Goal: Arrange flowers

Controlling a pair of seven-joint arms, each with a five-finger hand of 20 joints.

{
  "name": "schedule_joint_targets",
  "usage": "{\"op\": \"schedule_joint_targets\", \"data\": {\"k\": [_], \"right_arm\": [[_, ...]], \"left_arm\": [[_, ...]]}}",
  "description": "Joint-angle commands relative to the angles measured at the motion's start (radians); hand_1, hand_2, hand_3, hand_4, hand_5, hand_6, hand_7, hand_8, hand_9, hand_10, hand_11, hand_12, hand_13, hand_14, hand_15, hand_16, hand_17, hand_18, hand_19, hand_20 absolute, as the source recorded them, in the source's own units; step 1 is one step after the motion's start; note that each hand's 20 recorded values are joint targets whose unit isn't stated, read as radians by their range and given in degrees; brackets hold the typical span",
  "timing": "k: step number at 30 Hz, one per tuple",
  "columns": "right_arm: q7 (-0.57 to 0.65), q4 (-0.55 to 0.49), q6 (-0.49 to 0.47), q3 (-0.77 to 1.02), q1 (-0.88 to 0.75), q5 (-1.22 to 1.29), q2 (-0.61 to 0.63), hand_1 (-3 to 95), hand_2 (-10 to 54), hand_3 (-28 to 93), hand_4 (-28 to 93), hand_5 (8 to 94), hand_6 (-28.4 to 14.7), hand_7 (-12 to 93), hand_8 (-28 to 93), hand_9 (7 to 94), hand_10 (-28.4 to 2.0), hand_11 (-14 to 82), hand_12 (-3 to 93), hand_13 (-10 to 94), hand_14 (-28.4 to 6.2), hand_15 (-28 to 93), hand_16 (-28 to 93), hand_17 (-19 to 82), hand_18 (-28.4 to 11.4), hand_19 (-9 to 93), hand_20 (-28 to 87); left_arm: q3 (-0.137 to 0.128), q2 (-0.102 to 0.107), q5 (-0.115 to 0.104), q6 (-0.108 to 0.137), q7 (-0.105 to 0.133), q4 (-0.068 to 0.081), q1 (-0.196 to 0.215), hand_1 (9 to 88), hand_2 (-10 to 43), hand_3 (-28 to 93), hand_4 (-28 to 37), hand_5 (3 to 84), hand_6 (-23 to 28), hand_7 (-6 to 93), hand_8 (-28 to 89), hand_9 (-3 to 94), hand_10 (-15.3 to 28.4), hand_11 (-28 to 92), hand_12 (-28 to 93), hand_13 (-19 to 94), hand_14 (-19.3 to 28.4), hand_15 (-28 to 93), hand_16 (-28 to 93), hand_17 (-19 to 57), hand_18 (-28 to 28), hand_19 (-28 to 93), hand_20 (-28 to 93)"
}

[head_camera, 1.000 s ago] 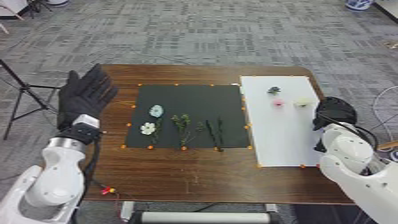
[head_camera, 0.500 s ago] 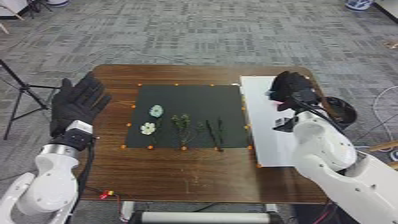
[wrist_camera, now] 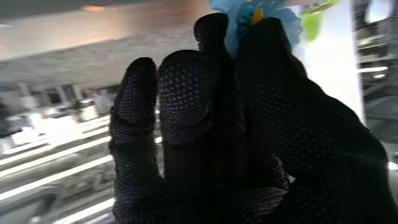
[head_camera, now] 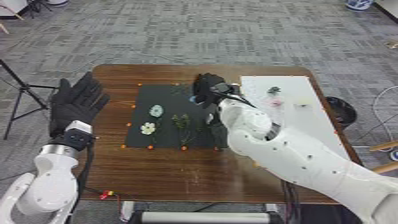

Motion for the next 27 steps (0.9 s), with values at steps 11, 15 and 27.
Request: {"op": "schedule_joint_targets", "data": {"k": [11,15,27], "right_arm": [[0.046,0.125,0.021,-0.204,0.11,-0.109,-0.137,60.0,-9.5,66,-28,71.7,0.9,38,4,81.7,-7.0,9.2,39.6,70,-6.2,59,41,32,-20.0,72,38],[0.055,0.135,0.003,-0.206,0.1,-0.123,-0.144,60.1,-9.5,66,-28,71.7,1.0,38,3,81.6,-6.9,8.9,39.3,70,-6.0,59,41,32,-19.9,72,38],[0.084,0.144,-0.049,-0.211,0.109,-0.143,-0.136,60.2,-9.5,66,-28,71.6,1.0,36,1,80.3,-6.8,7.5,37.6,69,-6.0,58,42,31,-20.0,71,37]], "left_arm": [[0.022,0.002,-0.004,-0.004,0.01,0.012,-0.036,27.7,18.5,58,-28.3,37.0,8.5,3.9,-7,25.0,13.2,14,8,17,10.8,10,-3,-6.3,12.5,30,7],[0.025,0.004,-0.004,-0.002,0.01,0.015,-0.044,27.4,18.5,58,-28.3,37.0,8.5,3.8,-7,25.0,13.2,13,8,17,10.8,10,-3,-6.3,12.5,30,7],[0.019,-0.002,-0.012,-0.003,0.015,0.013,-0.041,27.3,18.6,58,-28.3,37.1,8.5,3.8,-7,25.2,13.1,13,8,17,10.9,10,-3,-6.3,12.6,30,7]]}}
